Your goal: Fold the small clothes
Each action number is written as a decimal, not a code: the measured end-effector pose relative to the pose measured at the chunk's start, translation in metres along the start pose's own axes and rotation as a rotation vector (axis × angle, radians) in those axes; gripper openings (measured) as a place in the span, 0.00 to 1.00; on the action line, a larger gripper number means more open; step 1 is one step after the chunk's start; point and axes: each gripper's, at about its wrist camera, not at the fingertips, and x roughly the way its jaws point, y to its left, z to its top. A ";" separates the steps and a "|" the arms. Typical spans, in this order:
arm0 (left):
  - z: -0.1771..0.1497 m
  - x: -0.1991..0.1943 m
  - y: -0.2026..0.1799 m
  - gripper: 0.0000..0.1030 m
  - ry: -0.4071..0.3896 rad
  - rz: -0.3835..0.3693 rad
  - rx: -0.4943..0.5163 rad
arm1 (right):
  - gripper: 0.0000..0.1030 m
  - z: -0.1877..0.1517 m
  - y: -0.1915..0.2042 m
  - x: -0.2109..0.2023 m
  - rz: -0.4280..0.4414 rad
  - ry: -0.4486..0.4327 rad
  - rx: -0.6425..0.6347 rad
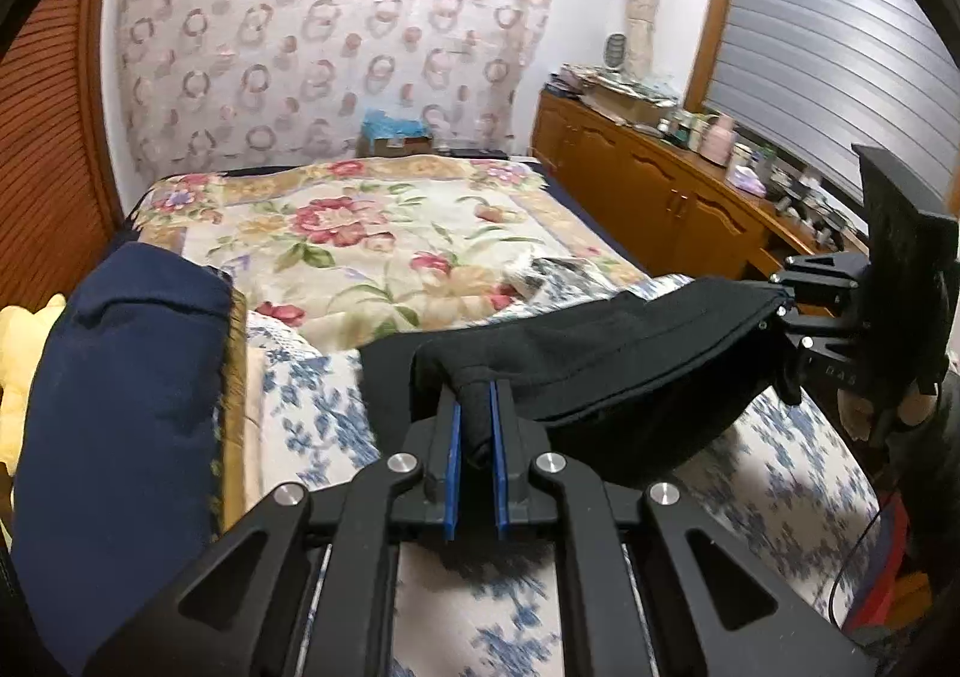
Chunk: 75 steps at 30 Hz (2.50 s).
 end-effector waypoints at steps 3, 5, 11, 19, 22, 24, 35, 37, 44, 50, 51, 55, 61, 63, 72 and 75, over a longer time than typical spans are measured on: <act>0.007 0.018 0.009 0.08 0.019 0.040 -0.014 | 0.05 0.014 -0.009 0.024 0.011 0.023 -0.021; 0.010 0.031 0.016 0.10 0.045 0.051 -0.030 | 0.05 0.020 -0.019 0.046 0.028 0.051 -0.007; 0.008 0.048 0.028 0.37 0.074 0.049 -0.058 | 0.29 0.011 -0.050 0.107 -0.002 0.172 0.070; 0.004 0.073 0.028 0.38 0.132 0.062 -0.069 | 0.63 0.013 -0.085 0.081 -0.059 0.092 0.199; 0.002 0.084 0.028 0.38 0.155 0.070 -0.069 | 0.66 0.008 -0.088 0.066 -0.086 0.074 0.213; 0.000 0.091 0.027 0.38 0.168 0.082 -0.065 | 0.68 0.008 -0.089 0.060 -0.089 0.068 0.215; -0.015 0.101 0.030 0.38 0.211 0.121 -0.070 | 0.68 0.038 -0.120 0.095 -0.244 0.149 0.109; -0.014 0.101 0.030 0.38 0.207 0.121 -0.073 | 0.68 0.040 -0.137 0.090 -0.247 0.141 0.174; 0.000 0.107 0.037 0.38 0.193 0.114 -0.087 | 0.68 0.017 -0.128 0.065 -0.124 0.131 0.254; 0.003 0.123 0.038 0.42 0.221 0.105 -0.088 | 0.73 -0.020 -0.099 0.068 -0.031 0.169 0.336; 0.002 0.125 0.038 0.43 0.226 0.106 -0.089 | 0.73 -0.024 -0.097 0.070 -0.025 0.178 0.348; -0.002 0.127 0.044 0.54 0.237 0.106 -0.109 | 0.75 -0.042 -0.097 0.086 -0.038 0.227 0.403; -0.003 0.128 0.051 0.55 0.245 0.072 -0.135 | 0.77 -0.057 -0.106 0.099 0.026 0.253 0.508; -0.003 0.128 0.051 0.55 0.244 0.069 -0.133 | 0.77 -0.057 -0.106 0.100 0.051 0.242 0.517; 0.002 0.128 0.047 0.16 0.243 -0.036 -0.155 | 0.58 -0.049 -0.099 0.105 0.173 0.250 0.478; 0.005 0.117 0.040 0.10 0.209 -0.040 -0.129 | 0.32 -0.050 -0.092 0.108 0.223 0.241 0.458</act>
